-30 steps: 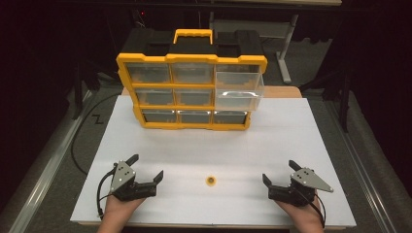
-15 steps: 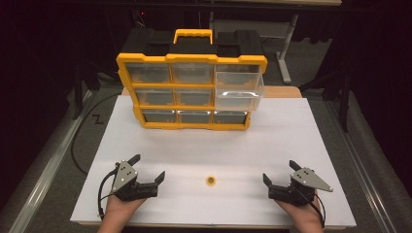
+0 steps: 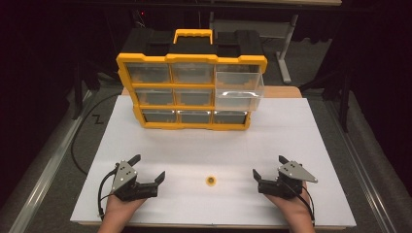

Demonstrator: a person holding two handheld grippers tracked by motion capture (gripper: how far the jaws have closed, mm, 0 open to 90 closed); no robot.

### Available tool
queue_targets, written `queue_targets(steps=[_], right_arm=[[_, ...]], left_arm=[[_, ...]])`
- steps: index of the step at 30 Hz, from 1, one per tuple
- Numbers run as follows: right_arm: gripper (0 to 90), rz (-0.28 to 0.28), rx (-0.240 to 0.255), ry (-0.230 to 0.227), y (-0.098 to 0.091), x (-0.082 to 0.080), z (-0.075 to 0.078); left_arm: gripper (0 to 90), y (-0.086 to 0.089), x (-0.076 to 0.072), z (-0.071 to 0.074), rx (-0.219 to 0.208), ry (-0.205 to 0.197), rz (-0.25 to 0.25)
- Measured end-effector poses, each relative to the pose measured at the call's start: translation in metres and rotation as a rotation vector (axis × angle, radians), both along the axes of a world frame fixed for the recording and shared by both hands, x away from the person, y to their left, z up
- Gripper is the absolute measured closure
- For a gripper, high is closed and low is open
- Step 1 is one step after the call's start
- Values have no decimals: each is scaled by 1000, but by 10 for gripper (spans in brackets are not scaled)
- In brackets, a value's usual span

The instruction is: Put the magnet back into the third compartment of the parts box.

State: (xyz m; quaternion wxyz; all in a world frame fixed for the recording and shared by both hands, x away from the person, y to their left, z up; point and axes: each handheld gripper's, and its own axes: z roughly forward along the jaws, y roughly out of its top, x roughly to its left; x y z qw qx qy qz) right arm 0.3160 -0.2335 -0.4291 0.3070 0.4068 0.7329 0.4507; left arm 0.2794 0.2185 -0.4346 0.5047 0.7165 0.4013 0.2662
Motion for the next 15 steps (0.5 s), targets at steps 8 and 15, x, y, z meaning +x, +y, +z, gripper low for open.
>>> queue_targets(steps=[8,15], right_arm=[[11,-5,-14,24,20,13,-2],[11,14,-20,24,35,25,-4]], left_arm=[[1,-3,-1,0,7,-3,-34],[1,-3,-1,0,2,-9,-19]])
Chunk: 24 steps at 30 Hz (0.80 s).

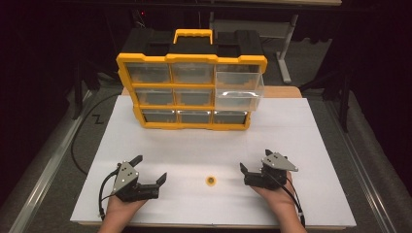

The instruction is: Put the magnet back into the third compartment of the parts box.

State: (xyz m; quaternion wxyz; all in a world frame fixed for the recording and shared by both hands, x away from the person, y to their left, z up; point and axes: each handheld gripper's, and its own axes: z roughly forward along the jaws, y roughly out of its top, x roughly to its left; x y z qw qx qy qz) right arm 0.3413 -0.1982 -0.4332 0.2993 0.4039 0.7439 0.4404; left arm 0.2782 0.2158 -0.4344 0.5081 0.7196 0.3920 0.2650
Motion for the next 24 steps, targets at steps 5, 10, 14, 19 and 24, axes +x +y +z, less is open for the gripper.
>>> queue_targets(steps=[5,10,14,19,24], right_arm=[[11,14,-5,9,8,13,0],[11,-2,-16,14,12,26,2],[11,-9,-20,27,15,37,3],[11,0,-28,25,20,44,4],[10,25,-24,14,24,39,6]], left_arm=[[1,1,0,-1,3,8,4],[1,1,1,-1,5,9,10],[1,1,2,-2,8,8,18],[1,4,3,-3,13,14,28],[1,5,2,-2,2,8,33]])
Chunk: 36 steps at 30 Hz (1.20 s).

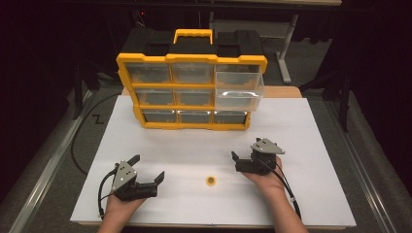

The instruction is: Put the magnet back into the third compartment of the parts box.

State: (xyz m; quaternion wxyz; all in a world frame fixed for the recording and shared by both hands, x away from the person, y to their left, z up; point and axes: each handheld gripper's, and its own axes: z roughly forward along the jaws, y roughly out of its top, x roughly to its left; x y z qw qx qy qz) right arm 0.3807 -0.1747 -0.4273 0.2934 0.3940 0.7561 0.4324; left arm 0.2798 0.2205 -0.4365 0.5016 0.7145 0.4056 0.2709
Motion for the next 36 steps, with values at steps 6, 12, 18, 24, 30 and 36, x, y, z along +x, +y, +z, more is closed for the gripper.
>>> queue_targets(steps=[6,12,18,24,30,36], right_arm=[[10,27,6,-6,2,-9,4],[10,40,22,-17,0,-18,11],[11,50,35,-7,-4,-22,12],[10,57,26,4,-2,-25,11],[10,92,5,8,5,-28,7],[10,116,4,13,11,-31,6]], left_arm=[[1,0,-2,0,4,-4,-1],[1,-2,-2,-1,14,-1,-2],[1,-2,-2,0,7,-2,-6],[1,-4,-2,0,6,-12,-26],[1,-4,-2,0,15,-9,-23],[1,-5,-2,-1,14,-5,-27]])
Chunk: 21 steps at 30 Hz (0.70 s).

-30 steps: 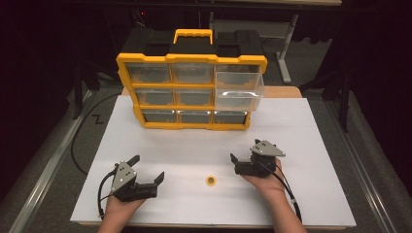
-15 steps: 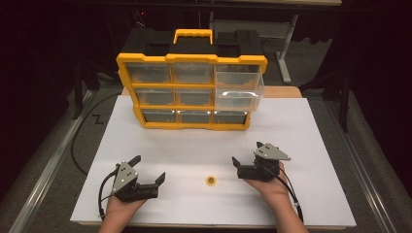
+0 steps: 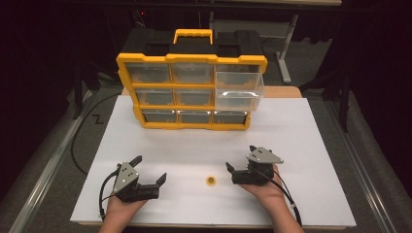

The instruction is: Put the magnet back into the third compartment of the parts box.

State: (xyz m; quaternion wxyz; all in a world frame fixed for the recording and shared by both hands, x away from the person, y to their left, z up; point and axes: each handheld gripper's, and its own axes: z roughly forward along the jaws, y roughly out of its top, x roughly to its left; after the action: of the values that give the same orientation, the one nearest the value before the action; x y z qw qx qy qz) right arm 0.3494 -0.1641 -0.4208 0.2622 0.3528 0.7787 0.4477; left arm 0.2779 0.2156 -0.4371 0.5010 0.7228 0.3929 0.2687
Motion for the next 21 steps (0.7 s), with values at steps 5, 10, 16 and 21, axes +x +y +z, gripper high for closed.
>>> queue_targets(steps=[5,10,16,21], right_arm=[[10,13,4,9,3,-1,0],[10,37,2,19,8,-3,-1],[10,72,2,23,15,-7,-2],[11,105,5,32,20,-12,-2]], left_arm=[[1,0,-1,1,-9,1,-4],[1,-2,-1,0,4,2,-13],[1,-2,-1,1,1,-1,-12],[1,-3,-1,1,-1,1,-9]])
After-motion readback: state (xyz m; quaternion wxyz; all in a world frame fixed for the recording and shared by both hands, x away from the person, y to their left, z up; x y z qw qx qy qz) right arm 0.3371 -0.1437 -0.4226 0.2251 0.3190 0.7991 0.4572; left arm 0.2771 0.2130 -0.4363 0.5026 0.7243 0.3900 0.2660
